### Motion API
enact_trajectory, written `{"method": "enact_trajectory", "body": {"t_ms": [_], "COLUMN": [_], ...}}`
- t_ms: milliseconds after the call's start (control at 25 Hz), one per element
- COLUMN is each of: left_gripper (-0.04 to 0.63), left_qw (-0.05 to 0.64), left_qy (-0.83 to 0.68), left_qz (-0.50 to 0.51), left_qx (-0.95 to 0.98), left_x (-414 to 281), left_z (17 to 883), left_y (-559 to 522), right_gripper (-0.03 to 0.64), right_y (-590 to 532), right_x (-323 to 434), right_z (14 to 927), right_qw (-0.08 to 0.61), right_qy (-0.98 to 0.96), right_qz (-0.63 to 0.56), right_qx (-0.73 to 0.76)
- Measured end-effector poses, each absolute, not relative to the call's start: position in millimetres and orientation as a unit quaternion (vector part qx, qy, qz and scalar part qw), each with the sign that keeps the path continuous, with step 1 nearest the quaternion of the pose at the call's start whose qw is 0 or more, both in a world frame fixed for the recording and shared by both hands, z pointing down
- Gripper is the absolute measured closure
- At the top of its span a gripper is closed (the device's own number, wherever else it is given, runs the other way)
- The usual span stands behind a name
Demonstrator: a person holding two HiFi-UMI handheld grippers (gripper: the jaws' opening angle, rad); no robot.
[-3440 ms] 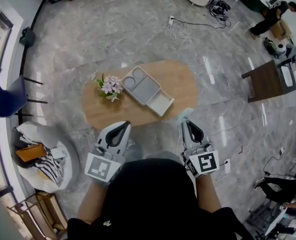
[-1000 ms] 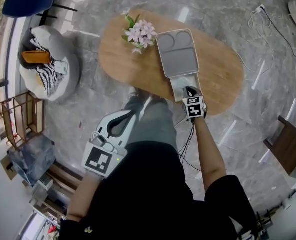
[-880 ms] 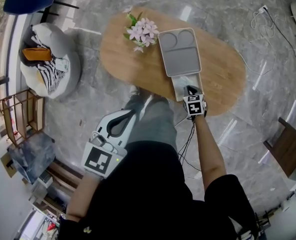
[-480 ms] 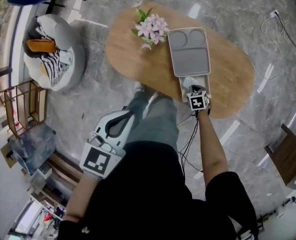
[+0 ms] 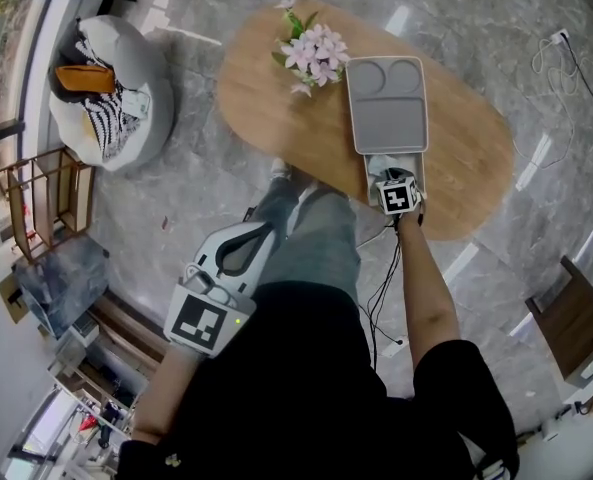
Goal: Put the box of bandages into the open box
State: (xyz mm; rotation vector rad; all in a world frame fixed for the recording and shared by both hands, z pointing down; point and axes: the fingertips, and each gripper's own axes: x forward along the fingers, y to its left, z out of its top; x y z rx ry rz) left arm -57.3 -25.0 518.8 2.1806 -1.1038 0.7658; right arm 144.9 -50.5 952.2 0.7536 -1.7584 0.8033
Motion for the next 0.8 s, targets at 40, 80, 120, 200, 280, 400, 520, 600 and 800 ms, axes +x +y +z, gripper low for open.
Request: {"method": "enact_trajectory", "body": {"t_ms": [40, 80, 120, 200, 280, 400, 520, 600, 800], "left_gripper": [0.584, 0.584, 0.584, 0.584, 0.584, 0.584, 0.584, 0.584, 0.584], "left_qw": [0.286, 0.286, 0.286, 0.287, 0.288, 0.285, 0.281, 0.278, 0.265], "left_qy": [-0.413, -0.413, -0.412, -0.412, -0.413, -0.413, -0.411, -0.41, -0.404], "left_qz": [0.285, 0.285, 0.284, 0.284, 0.281, 0.276, 0.268, 0.26, 0.245], "left_qx": [0.816, 0.816, 0.817, 0.817, 0.817, 0.82, 0.825, 0.829, 0.841], "left_x": [-57, -56, -55, -53, -52, -51, -48, -47, -47], "left_z": [519, 519, 519, 519, 518, 514, 509, 504, 488], "left_y": [-25, -25, -24, -22, -21, -21, -20, -20, -21], "right_gripper": [0.572, 0.558, 0.551, 0.534, 0.508, 0.488, 0.488, 0.488, 0.488], "right_y": [-52, -52, -51, -47, -47, -52, -49, -48, -44], "right_x": [144, 143, 143, 145, 147, 149, 154, 156, 157], "right_z": [952, 951, 950, 950, 950, 942, 930, 916, 877], "right_qw": [0.507, 0.507, 0.508, 0.514, 0.515, 0.508, 0.504, 0.503, 0.491], "right_qy": [-0.732, -0.732, -0.731, -0.729, -0.729, -0.734, -0.73, -0.73, -0.731], "right_qz": [0.332, 0.333, 0.335, 0.339, 0.336, 0.331, 0.335, 0.333, 0.334], "right_qx": [0.311, 0.309, 0.307, 0.3, 0.299, 0.307, 0.317, 0.321, 0.336]}}
